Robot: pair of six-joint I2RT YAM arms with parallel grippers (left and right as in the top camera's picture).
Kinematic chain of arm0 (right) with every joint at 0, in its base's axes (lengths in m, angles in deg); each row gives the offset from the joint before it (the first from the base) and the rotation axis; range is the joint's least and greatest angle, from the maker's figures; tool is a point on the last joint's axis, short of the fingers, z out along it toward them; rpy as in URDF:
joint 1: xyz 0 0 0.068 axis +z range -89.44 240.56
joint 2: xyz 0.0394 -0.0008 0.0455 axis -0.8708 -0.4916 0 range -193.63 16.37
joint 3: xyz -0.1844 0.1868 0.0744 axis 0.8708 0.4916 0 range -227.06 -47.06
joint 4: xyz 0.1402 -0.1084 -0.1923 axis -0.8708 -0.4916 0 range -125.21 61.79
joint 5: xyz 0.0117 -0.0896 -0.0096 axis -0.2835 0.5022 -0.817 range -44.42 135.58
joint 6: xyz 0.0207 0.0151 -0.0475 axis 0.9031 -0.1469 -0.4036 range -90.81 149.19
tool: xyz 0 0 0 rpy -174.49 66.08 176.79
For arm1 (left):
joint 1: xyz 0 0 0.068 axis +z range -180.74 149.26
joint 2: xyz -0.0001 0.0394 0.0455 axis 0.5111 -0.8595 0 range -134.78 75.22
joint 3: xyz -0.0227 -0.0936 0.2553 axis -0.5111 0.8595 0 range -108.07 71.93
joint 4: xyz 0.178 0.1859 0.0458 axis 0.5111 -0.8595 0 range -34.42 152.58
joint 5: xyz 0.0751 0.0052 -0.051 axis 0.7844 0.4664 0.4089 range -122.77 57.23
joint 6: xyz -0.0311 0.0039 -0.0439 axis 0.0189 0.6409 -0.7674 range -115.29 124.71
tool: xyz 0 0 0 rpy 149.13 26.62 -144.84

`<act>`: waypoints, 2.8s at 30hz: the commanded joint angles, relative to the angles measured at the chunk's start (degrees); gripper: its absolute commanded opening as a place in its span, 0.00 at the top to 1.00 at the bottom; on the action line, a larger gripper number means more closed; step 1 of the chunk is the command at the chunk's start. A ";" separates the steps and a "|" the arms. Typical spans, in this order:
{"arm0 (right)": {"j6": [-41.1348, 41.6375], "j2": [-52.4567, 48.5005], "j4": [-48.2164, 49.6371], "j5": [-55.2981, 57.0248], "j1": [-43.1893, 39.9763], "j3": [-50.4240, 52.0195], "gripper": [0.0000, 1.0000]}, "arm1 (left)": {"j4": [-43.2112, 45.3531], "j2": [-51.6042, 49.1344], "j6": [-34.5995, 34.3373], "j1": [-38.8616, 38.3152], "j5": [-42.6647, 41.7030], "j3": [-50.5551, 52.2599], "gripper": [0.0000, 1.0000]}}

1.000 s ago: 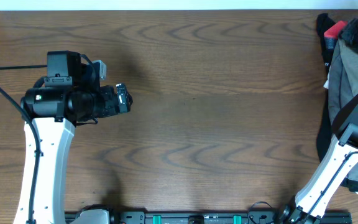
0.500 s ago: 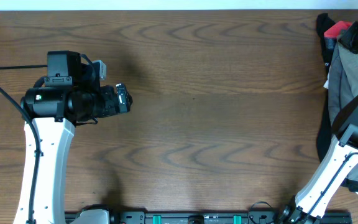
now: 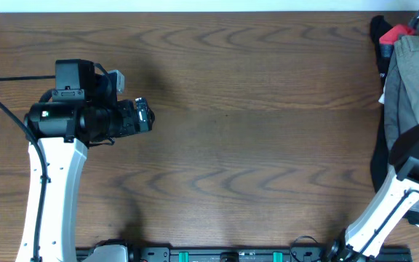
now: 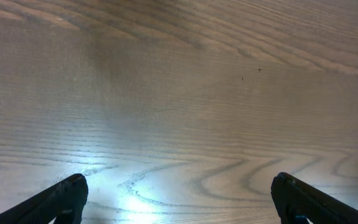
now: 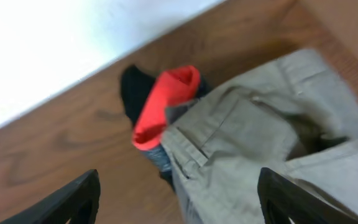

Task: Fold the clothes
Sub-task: 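Reach the right gripper to the clothes pile and grasp the khaki trousers, then pull the khaki trousers left with the right gripper and lay them flat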

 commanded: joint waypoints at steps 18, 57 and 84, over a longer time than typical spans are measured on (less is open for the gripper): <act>0.44 -5.66 0.24 -0.13 -0.09 0.81 0.99 | -0.39 -0.20 0.74 0.17 -0.57 -0.59 0.04; -4.72 8.76 -16.70 -11.91 56.30 2.03 0.80 | -10.82 12.63 0.76 0.42 20.98 -21.09 0.04; 0.66 9.79 -30.60 -10.67 33.79 1.99 0.25 | -2.75 -30.56 1.44 -4.85 9.27 -19.02 0.15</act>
